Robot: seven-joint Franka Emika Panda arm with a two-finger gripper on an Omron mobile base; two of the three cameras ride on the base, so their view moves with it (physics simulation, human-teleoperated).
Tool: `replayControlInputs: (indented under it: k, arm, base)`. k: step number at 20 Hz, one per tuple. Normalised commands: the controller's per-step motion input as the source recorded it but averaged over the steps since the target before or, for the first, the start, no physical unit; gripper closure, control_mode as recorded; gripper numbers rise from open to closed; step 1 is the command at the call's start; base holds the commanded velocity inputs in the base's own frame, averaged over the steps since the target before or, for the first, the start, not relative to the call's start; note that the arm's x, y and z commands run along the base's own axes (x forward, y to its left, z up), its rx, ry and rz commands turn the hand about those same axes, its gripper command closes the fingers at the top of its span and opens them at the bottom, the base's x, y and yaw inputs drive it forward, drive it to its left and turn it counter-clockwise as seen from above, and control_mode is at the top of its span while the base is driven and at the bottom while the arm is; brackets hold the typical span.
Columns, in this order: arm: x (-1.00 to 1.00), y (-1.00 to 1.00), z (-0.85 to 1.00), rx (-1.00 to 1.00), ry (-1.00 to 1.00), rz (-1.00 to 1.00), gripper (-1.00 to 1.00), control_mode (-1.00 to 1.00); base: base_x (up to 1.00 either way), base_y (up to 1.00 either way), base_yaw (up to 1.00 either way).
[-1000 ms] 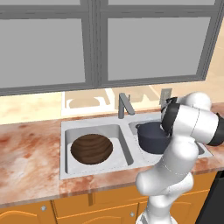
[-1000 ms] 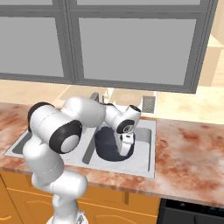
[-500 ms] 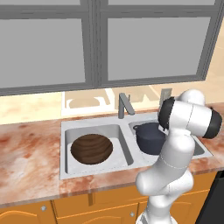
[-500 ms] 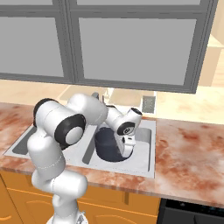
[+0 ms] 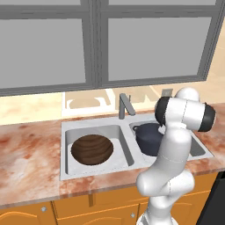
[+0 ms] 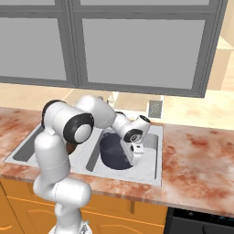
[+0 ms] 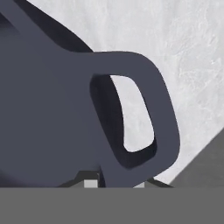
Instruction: Place the bowl in the left basin and the pot in the right basin of the sink.
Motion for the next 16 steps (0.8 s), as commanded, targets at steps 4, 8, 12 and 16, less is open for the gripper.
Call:
replayControlInputs:
  k: [4, 8, 12, 16]
  arm:
    - [0.13, -0.17, -0.15, 0.00, 0.00, 0.04, 1.00, -1.00]
    - [0.10, -0.19, -0.15, 0.00, -0.02, 0.03, 1.00, -1.00]
    - [0.03, -0.10, -0.14, 0.00, -0.02, 0.03, 1.00, -1.00]
    - [0.00, -0.01, -0.12, 0.01, -0.11, 0.02, 1.00, -1.00]
  base:
    - [0.00, 0.00, 0.00]
    - [0.00, 0.00, 0.00]
    - [0.00, 0.00, 0.00]
    - [0.00, 0.00, 0.00]
